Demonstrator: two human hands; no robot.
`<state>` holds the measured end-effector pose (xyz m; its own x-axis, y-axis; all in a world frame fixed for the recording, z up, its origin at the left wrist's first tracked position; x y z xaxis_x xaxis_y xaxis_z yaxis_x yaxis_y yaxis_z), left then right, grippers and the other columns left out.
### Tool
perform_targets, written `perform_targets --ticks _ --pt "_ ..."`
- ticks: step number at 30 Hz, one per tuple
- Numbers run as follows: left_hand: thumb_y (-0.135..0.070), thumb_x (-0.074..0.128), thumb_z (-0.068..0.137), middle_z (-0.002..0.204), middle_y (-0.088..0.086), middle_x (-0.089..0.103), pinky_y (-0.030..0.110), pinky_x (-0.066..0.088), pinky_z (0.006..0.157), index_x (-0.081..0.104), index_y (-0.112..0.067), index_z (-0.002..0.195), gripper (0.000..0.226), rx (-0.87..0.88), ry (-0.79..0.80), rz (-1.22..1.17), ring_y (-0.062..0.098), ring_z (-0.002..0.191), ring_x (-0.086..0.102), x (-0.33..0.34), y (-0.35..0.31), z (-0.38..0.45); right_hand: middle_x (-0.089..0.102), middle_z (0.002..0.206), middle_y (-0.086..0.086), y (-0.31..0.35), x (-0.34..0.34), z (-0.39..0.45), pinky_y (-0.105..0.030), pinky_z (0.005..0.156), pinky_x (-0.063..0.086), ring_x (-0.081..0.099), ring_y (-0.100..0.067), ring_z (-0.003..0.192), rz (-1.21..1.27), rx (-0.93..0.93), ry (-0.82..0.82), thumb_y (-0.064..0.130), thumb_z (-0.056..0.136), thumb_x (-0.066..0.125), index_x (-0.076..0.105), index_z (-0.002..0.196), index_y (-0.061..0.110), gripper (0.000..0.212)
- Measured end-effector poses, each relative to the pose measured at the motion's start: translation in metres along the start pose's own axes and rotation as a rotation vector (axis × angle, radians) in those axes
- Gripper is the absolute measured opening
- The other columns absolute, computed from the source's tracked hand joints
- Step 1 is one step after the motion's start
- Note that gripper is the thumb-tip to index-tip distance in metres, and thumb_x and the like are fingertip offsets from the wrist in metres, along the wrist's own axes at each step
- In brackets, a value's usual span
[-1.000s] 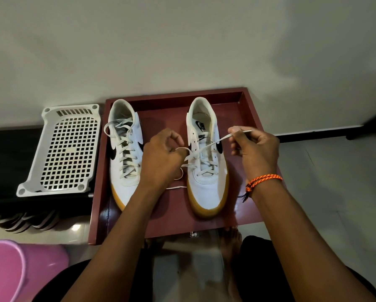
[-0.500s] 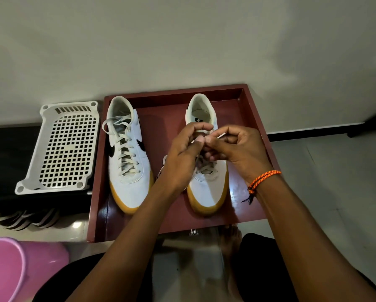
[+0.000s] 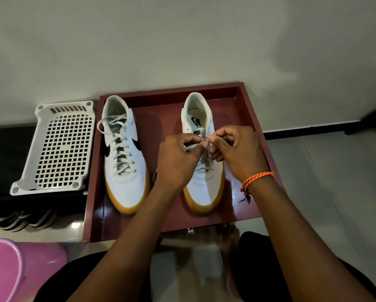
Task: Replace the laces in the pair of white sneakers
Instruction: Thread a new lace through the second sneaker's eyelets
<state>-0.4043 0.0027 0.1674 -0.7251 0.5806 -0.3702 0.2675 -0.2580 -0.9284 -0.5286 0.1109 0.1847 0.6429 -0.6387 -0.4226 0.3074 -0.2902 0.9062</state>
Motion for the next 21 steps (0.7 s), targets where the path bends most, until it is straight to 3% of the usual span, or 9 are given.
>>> perform_targets --ticks 5,9,13,17,21 --pt "-0.025 0.081 0.094 0.091 -0.01 0.081 0.045 0.064 0.08 0.086 -0.022 0.099 0.008 -0.038 -0.025 0.001 0.008 0.083 0.076 0.002 0.0 -0.001 0.073 0.066 0.004 -0.001 0.001 0.0 -0.034 0.062 0.063 0.072 -0.013 0.059 -0.105 -0.017 0.007 0.014 0.101 0.066 0.076 0.085 0.014 0.019" --pt "-0.034 0.075 0.098 0.094 -0.008 0.069 0.041 0.058 0.071 0.084 -0.033 0.104 0.011 0.076 -0.011 0.403 0.017 0.087 0.069 0.002 -0.004 -0.004 0.072 0.063 0.003 -0.005 -0.001 0.001 -0.036 0.065 0.062 0.07 -0.009 0.056 -0.152 0.022 0.019 0.015 0.1 0.067 0.075 0.081 0.014 0.021" --pt "-0.034 0.066 0.101 0.098 -0.002 0.056 0.036 0.044 0.062 0.08 -0.023 0.101 0.017 0.145 -0.087 0.69 0.027 0.085 0.063 0.001 -0.013 -0.012 0.072 0.065 0.004 -0.008 -0.004 0.001 -0.041 0.07 0.064 0.07 -0.009 0.055 -0.2 0.06 -0.026 0.014 0.098 0.066 0.076 0.083 0.017 0.018" --pt "-0.032 0.062 0.102 0.103 0.001 0.058 0.034 0.036 0.061 0.078 -0.018 0.096 0.022 0.138 -0.102 0.726 0.027 0.082 0.062 0.008 -0.015 -0.016 0.074 0.068 0.006 -0.014 -0.006 0.001 -0.043 0.073 0.064 0.071 -0.009 0.064 -0.235 0.108 -0.025 0.012 0.095 0.065 0.075 0.081 0.024 0.021" --pt "-0.034 0.069 0.099 0.1 0.0 0.065 0.039 0.051 0.065 0.081 -0.02 0.097 0.019 0.041 -0.127 0.628 0.027 0.087 0.066 0.013 -0.008 -0.011 0.074 0.077 0.008 -0.016 -0.004 0.0 -0.035 0.076 0.062 0.07 -0.009 0.075 -0.299 0.144 0.035 0.017 0.096 0.07 0.079 0.085 0.023 0.015"
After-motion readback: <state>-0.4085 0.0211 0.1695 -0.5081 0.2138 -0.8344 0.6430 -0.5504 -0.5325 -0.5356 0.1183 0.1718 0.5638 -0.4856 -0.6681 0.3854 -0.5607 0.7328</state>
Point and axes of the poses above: each hand's wrist, its own z-axis towards the middle knuckle, its own x-axis out of the palm, y = z × x, the point moved 2 cm from there along z, towards the middle knuckle
